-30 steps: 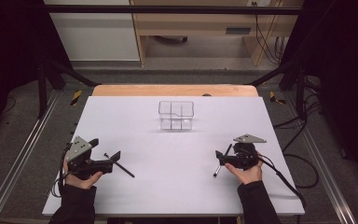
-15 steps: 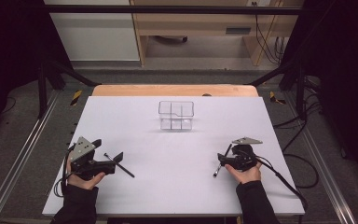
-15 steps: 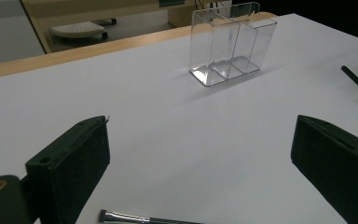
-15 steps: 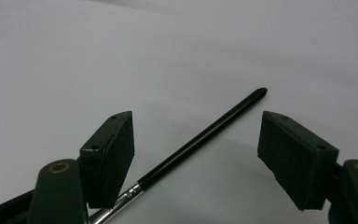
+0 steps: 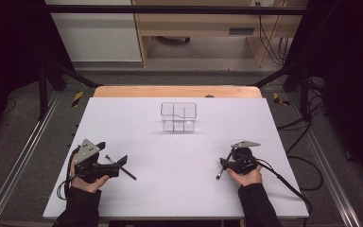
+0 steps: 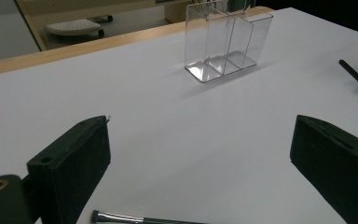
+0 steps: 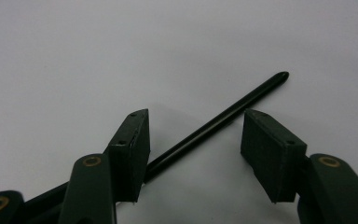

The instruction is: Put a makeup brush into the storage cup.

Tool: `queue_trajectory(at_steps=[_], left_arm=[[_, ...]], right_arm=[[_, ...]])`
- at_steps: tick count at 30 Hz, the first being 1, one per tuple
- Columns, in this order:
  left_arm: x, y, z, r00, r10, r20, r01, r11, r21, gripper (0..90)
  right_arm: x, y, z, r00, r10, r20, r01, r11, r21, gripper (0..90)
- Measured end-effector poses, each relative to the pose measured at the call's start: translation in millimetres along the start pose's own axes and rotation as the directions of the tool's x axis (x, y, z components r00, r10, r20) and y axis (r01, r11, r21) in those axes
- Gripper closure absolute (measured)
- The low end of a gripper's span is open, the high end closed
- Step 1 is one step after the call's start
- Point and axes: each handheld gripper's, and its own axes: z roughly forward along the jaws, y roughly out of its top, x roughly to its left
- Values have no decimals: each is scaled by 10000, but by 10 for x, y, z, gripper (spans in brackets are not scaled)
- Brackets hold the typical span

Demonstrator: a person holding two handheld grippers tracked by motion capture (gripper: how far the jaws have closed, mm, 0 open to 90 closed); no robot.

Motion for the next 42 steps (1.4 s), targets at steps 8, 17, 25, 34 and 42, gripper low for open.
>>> queue_trajectory(at_steps=[8,17,25,34,42], left_arm=[[4,0,-4,10000,-19,-1,19,10000,-23,43],[-6,-3,5,10000,12,38,-12,10000,11,45],[-11,-8,17,10000,45,65,-45,10000,69,45],[-15,-9,22,9999,56,87,-57,10000,82,45],[-15,-9,23,9999,58,101,-59,10000,79,46]], right_arm=[[0,-4,-9,9996,-251,89,251,9997,17,536],[-2,-1,-25,9992,-405,26,405,9991,108,636],[-6,2,-33,9985,-518,-154,520,9986,136,705],[-12,7,-43,9971,-621,-447,630,9979,176,760],[-11,10,-53,9965,-656,-509,664,9977,150,781]])
